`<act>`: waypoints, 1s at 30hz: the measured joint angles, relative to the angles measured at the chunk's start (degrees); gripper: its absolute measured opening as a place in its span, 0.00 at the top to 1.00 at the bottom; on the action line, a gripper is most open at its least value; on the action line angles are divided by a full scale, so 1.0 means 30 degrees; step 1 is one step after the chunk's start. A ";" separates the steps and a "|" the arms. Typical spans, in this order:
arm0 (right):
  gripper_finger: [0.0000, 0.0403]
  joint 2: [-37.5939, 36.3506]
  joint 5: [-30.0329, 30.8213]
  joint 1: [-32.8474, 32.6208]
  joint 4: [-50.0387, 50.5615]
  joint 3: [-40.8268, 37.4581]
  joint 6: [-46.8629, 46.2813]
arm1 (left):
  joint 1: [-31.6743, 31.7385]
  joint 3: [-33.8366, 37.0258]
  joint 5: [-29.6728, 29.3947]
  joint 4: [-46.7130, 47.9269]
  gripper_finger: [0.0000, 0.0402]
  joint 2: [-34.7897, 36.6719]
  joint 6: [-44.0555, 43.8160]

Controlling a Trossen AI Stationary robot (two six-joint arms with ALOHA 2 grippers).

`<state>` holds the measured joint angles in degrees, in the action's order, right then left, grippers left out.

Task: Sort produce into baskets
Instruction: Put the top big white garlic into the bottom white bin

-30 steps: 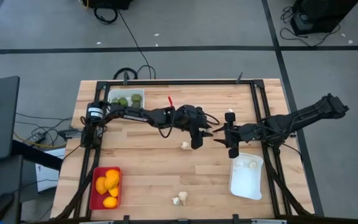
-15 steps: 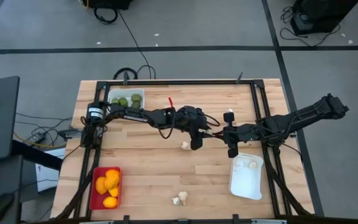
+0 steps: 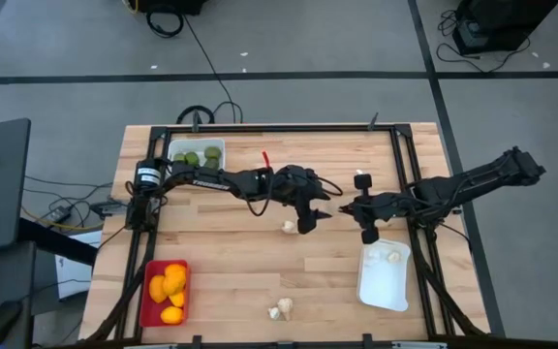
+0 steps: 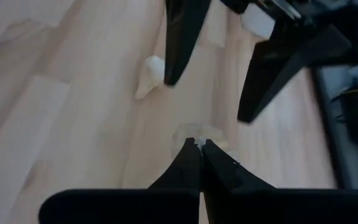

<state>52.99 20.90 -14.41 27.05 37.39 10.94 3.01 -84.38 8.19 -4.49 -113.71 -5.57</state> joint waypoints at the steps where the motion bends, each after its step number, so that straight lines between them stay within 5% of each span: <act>1: 0.98 -0.0240 -0.0255 0.0000 0.0392 0.0000 -0.0299 | -0.0007 0.0000 0.0000 0.0286 0.29 0.0000 0.0193; 19: 0.98 -0.5870 -0.9181 -0.1251 0.5514 0.0000 -0.9382 | -0.0022 0.0000 -0.1333 0.2356 0.25 0.0007 0.2342; 30: 0.95 -0.5076 -1.1984 -0.3303 0.7133 0.0000 -1.6711 | -0.0273 0.0000 -0.1020 0.5024 0.25 0.0015 0.2287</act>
<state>37.77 -15.05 -24.33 48.45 37.39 -39.19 2.19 -84.38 5.13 10.58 -113.67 1.30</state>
